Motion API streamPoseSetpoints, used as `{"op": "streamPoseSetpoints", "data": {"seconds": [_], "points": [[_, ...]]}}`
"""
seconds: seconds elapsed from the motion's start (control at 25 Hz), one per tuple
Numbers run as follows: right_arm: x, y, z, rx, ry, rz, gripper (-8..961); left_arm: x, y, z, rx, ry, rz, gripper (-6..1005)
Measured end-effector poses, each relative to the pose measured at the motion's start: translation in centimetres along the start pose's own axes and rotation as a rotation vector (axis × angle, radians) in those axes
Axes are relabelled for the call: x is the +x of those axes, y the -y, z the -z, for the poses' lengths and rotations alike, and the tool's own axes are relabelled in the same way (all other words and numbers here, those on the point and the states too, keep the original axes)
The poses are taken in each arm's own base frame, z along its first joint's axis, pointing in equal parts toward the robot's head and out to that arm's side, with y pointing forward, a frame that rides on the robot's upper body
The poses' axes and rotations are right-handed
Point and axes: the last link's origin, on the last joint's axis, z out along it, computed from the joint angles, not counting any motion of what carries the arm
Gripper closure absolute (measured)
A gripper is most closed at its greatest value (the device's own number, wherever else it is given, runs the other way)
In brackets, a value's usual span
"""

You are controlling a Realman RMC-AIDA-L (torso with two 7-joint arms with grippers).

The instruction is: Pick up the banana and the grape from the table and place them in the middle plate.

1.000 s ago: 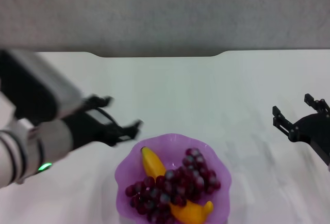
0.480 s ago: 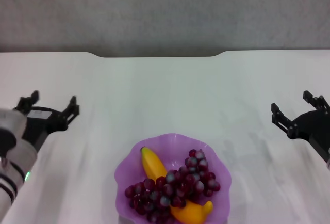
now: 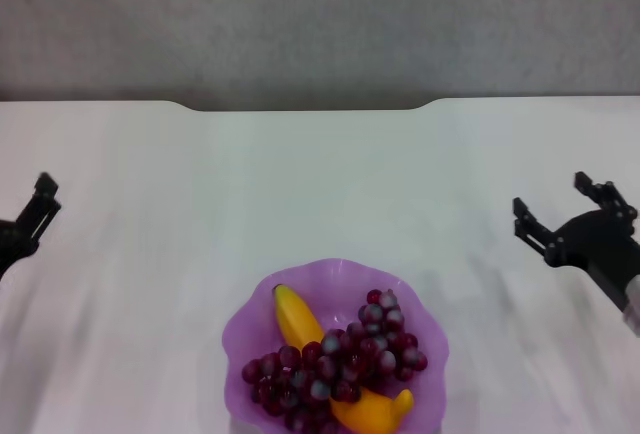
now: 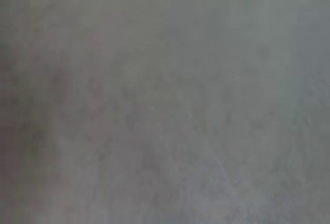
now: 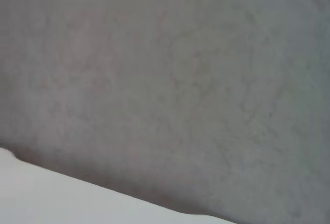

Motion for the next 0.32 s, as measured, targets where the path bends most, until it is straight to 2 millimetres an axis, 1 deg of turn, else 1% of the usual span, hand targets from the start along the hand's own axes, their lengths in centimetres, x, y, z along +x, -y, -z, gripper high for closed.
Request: {"op": "streamPoseSetpoints", "data": {"seconds": [0.12, 0.32], "points": [[-0.2, -0.4, -0.4, -0.028, -0.003, 0.019, 75, -0.6, 1.0, 0.5, 0.021, 0.048, 0.044, 106], [0.0, -0.3, -0.3, -0.017, -0.005, 0.037, 75, -1.6, 1.6, 0.5, 0.069, 0.116, -0.005, 106]]}}
